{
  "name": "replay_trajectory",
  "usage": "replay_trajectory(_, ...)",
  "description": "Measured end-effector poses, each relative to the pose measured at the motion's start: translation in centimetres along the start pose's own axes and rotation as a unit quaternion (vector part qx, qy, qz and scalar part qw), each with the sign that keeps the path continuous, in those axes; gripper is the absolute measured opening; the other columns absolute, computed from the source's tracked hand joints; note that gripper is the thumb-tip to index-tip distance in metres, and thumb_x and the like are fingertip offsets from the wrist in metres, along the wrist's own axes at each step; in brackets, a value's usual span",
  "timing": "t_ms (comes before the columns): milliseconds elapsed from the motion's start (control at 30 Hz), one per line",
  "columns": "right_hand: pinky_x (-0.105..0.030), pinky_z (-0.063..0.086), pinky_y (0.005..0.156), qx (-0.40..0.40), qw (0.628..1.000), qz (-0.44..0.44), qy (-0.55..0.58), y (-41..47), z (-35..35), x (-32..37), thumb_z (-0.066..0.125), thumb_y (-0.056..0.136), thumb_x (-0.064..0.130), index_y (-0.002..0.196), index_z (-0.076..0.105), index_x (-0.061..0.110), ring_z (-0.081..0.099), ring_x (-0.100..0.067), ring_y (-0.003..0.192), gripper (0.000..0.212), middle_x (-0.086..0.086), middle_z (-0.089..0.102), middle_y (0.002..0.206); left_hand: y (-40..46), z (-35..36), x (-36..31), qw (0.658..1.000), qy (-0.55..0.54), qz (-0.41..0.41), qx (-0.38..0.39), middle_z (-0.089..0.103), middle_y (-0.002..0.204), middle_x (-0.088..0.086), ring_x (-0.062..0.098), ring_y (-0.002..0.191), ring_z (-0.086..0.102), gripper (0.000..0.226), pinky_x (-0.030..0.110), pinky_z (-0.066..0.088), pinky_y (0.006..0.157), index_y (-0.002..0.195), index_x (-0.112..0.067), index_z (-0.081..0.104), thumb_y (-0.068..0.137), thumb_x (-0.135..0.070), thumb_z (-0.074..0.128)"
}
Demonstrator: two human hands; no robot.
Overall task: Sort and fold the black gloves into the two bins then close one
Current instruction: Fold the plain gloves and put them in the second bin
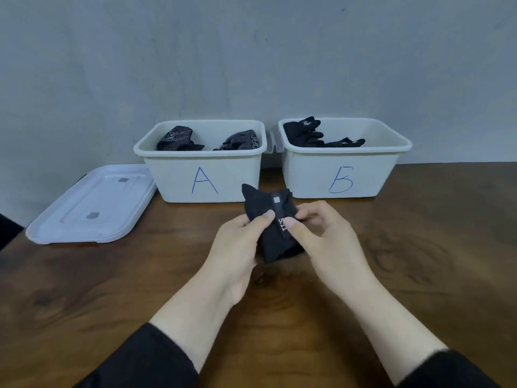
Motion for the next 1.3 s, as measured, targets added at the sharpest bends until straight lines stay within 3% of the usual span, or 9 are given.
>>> replay_trajectory(133, -0.041, 0.055, 0.1, 0.053, 0.984, 0.12, 0.118, 1.2, -1.5, -1.4, 0.077, 0.088, 0.029, 0.132, 0.057, 0.029, 0.069, -0.008, 0.109, 0.048, 0.008, 0.073, 0.119, 1.1, 2.2, -1.0, 0.999, 0.036, 0.021, 0.035, 0.076, 0.114, 0.004, 0.022, 0.11, 0.071, 0.024, 0.047, 0.051, 0.104, 0.117, -0.016, 0.073, 0.099, -0.028, 0.064)
replay_trajectory(333, -0.048, 0.055, 0.098, 0.086, 0.976, 0.133, 0.15, 3.3, -4.5, -1.5, 0.074, 0.091, 0.019, 0.121, 0.073, 0.019, 0.072, -0.024, 0.109, 0.03, -0.005, 0.075, 0.117, 3.1, 5.0, -2.3, 0.992, 0.083, 0.056, 0.072, 0.077, 0.108, 0.004, 0.025, 0.111, 0.07, 0.018, 0.055, 0.047, 0.108, 0.105, -0.018, 0.079, 0.097, -0.028, 0.066)
replay_trajectory(467, -0.035, 0.059, 0.089, 0.059, 0.986, 0.111, 0.109, 5.7, -7.5, 0.2, 0.072, 0.091, 0.01, 0.114, 0.073, 0.014, 0.075, -0.022, 0.1, 0.023, -0.004, 0.078, 0.106, 4.8, 6.6, -4.5, 0.978, 0.158, 0.116, 0.075, 0.077, 0.093, 0.005, 0.023, 0.092, 0.071, 0.032, 0.04, 0.057, 0.089, 0.091, -0.014, 0.078, 0.095, -0.044, 0.065)
replay_trajectory(600, -0.015, 0.057, 0.066, 0.002, 0.998, 0.058, 0.025, 11.1, -12.6, 3.3, 0.072, 0.092, 0.013, 0.109, 0.072, 0.018, 0.075, -0.006, 0.085, 0.018, 0.006, 0.079, 0.096, 6.1, 4.9, -9.6, 0.867, 0.365, 0.33, -0.07, 0.07, 0.087, -0.01, 0.005, 0.087, 0.062, 0.029, 0.014, 0.046, 0.077, 0.089, -0.027, 0.074, 0.094, -0.05, 0.057)
replay_trajectory(733, -0.031, 0.062, 0.08, -0.038, 0.995, 0.062, -0.067, 18.9, -15.7, 3.5, 0.075, 0.09, 0.014, 0.096, 0.071, 0.019, 0.075, -0.016, 0.086, 0.009, -0.007, 0.077, 0.099, 7.9, 5.1, -11.5, 0.697, 0.525, 0.476, -0.105, 0.067, 0.118, -0.006, 0.015, 0.116, 0.055, 0.038, 0.044, 0.039, 0.106, 0.12, -0.022, 0.07, 0.097, -0.044, 0.049)
replay_trajectory(967, -0.04, 0.063, 0.077, -0.038, 0.971, 0.163, -0.169, 28.0, -13.6, -1.9, 0.082, 0.084, 0.023, 0.099, 0.07, -0.002, 0.067, -0.028, 0.071, 0.031, -0.015, 0.066, 0.086, 12.3, 3.8, -10.3, 0.617, 0.67, 0.396, -0.122, 0.061, 0.138, 0.003, 0.026, 0.136, 0.05, 0.056, 0.053, 0.022, 0.114, 0.134, -0.023, 0.061, 0.092, -0.054, 0.042)
replay_trajectory(1067, -0.033, 0.054, 0.069, 0.023, 0.891, 0.191, -0.411, 29.4, -11.7, -4.0, 0.081, 0.084, 0.04, 0.086, 0.066, -0.002, 0.065, -0.03, 0.069, 0.044, -0.014, 0.068, 0.077, 12.3, 3.8, -10.5, 0.617, 0.666, 0.401, -0.122, 0.061, 0.138, 0.002, 0.025, 0.133, 0.052, 0.055, 0.051, 0.022, 0.113, 0.133, -0.024, 0.063, 0.091, -0.054, 0.043)
replay_trajectory(1167, -0.034, 0.048, 0.076, 0.026, 0.808, 0.086, -0.582, 29.6, -10.4, -2.9, 0.078, 0.085, 0.04, 0.104, 0.061, 0.013, 0.06, -0.029, 0.095, 0.037, -0.008, 0.061, 0.105, 12.3, 3.7, -10.5, 0.619, 0.665, 0.4, -0.117, 0.061, 0.138, 0.002, 0.024, 0.131, 0.053, 0.054, 0.048, 0.021, 0.113, 0.131, -0.024, 0.064, 0.091, -0.053, 0.043)
replay_trajectory(1300, -0.036, 0.047, 0.089, 0.142, 0.81, -0.024, -0.568, 29.5, -8.3, -2.2, 0.064, 0.097, 0.028, 0.12, 0.068, 0.02, 0.058, -0.024, 0.107, 0.024, -0.002, 0.064, 0.123, 12.3, 3.7, -10.5, 0.618, 0.664, 0.405, -0.115, 0.062, 0.138, 0.001, 0.023, 0.131, 0.054, 0.053, 0.047, 0.019, 0.114, 0.13, -0.024, 0.066, 0.091, -0.053, 0.045)
Point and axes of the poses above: each hand's wrist, its own y-axis towards the middle knuckle, its own z-axis out of the palm, x = y × z, the point moved 9 cm from there along y, towards the middle knuckle
